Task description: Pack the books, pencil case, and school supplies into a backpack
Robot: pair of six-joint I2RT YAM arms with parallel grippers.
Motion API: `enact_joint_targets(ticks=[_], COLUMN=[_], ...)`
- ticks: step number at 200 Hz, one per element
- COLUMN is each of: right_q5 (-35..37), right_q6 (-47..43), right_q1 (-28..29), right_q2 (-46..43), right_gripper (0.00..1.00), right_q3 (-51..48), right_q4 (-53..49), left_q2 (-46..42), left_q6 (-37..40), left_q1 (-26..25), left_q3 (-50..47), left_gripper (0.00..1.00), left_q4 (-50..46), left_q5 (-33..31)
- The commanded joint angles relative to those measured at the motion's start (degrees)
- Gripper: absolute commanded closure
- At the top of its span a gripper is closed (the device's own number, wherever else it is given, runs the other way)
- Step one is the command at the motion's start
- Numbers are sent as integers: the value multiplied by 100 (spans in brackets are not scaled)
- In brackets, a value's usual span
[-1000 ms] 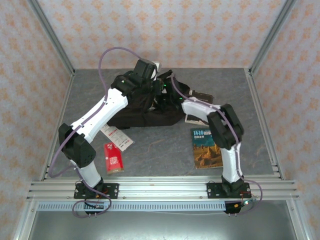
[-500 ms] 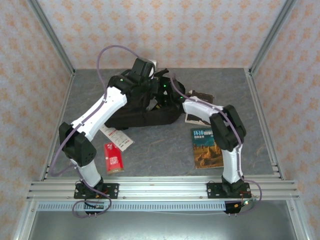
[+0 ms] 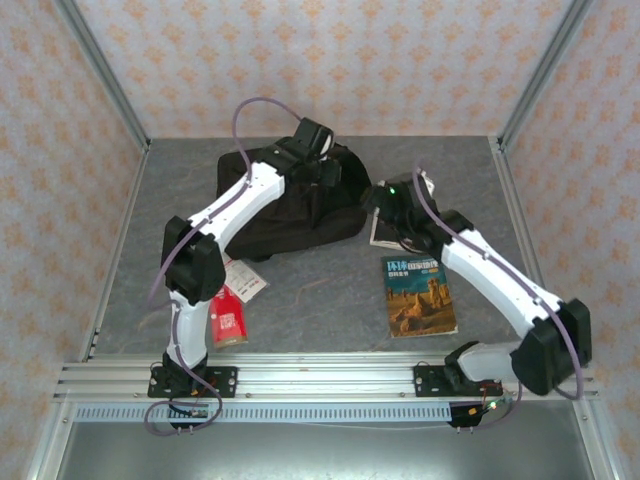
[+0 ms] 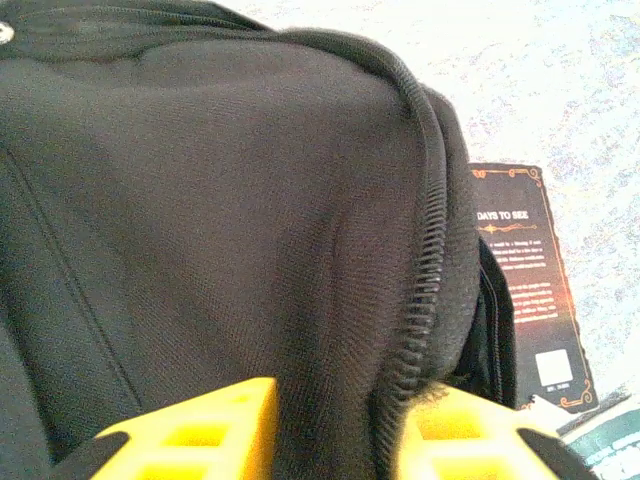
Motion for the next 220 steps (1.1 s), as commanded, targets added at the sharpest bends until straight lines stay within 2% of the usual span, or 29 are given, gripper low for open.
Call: enact_joint_targets(ticks=[1,27,47,64,95,122,146,175,183,193,210,220], right_q5=[1150,1147,672,205,-777,-1754,-2918,-4027,-3972,-3500,-2331,-1897], right_q6=[174,353,390,362,293,170,184,379,361,240,40,44], right_q1=[-196,-686,-1140,-1415,-1573,-1577,-1574,-1548,-1548,-1547,-1551,-1546], right_q2=[-429,-1258,-1665,-1781,-1774,-1680,-1364,-1121,-1192,-1337,-1598,-1719], right_gripper=[1,1,1,1,1,1,7,16,18,18,12,9], right_q3=[-654,-1563,-2234,-2626,-3073,-3294,-3461,-3611,-3612,-3535,-3321,-3278], right_q4=[-1162,-1440,-1366,-1217,-807,-383,230,877,825,444,-306,-454], left_q2=[-171,-522,-1038,-1393,-1989,-2070,-1934,-1545,-1435,-1288,-1045,-913], left_q6=[-75,-202,-205,-304,-685,-1090,-1548,-1808,-1824,-1815,-1772,-1750], left_q1=[-91,-178,-385,-617,-1088,-1386,-1563,-1610,-1609,-1610,-1607,-1609], left_q3=[369,175,-233,-683,-2057,-2990,-3648,-3921,-3946,-3909,-3820,-3763], left_gripper=[51,38,34,31,30,30,31,34,35,36,37,38], left_q4=[-280,-361,-364,-304,284,738,1208,1407,1451,1376,1292,1276], left_q5=[72,152,-124,-86,542,1078,1265,1433,1480,1413,1309,1282])
